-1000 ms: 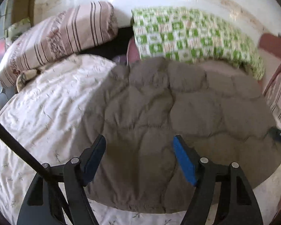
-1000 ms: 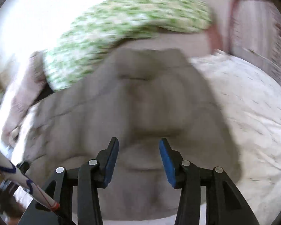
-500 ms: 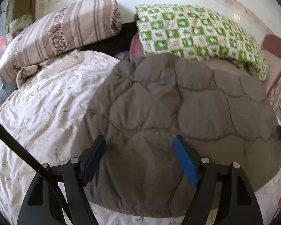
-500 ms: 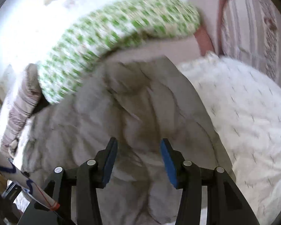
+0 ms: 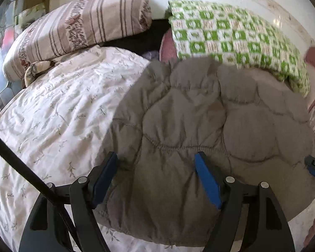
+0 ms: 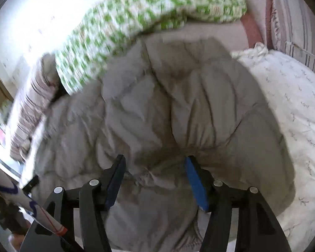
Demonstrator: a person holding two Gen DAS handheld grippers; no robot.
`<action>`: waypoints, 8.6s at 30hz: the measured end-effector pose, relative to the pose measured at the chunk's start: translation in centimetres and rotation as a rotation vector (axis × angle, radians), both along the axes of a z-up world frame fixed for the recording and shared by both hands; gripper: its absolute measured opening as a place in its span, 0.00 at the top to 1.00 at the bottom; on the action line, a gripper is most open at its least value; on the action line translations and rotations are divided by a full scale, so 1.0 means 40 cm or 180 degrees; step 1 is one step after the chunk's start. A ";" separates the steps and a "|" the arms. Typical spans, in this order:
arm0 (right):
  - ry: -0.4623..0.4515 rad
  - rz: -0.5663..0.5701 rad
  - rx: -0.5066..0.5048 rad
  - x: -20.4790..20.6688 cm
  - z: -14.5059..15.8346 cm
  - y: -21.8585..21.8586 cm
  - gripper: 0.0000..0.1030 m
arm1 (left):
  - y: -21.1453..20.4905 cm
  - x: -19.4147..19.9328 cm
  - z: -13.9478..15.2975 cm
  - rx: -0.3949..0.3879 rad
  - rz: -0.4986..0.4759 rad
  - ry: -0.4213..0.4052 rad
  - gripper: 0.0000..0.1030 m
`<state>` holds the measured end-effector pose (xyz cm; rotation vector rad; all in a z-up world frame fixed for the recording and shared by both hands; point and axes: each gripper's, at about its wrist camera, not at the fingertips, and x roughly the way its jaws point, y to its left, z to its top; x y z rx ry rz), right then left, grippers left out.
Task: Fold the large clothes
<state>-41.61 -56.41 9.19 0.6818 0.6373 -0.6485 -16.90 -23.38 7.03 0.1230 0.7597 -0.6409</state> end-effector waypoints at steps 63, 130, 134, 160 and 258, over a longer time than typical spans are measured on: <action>-0.0412 -0.0963 0.0960 -0.421 -0.010 -0.018 0.22 | 0.302 0.036 0.034 -0.0600 0.0336 0.1352 0.23; -0.0334 -0.1011 0.1218 -0.348 -0.122 -0.075 0.18 | 0.129 0.014 -0.021 0.0090 0.0198 0.0828 0.21; -0.0414 -0.1014 0.1268 -0.349 -0.122 -0.076 0.18 | 0.221 0.086 -0.064 -0.0714 0.0305 0.1751 0.20; -0.0975 -0.1176 0.1665 -0.358 -0.192 -0.153 0.11 | 0.172 0.150 -0.181 -0.1455 0.0340 0.2228 0.17; 0.0408 0.0036 -0.0342 -0.234 0.049 0.188 0.53 | 0.077 -0.280 0.044 0.0293 -0.0361 -0.0234 0.29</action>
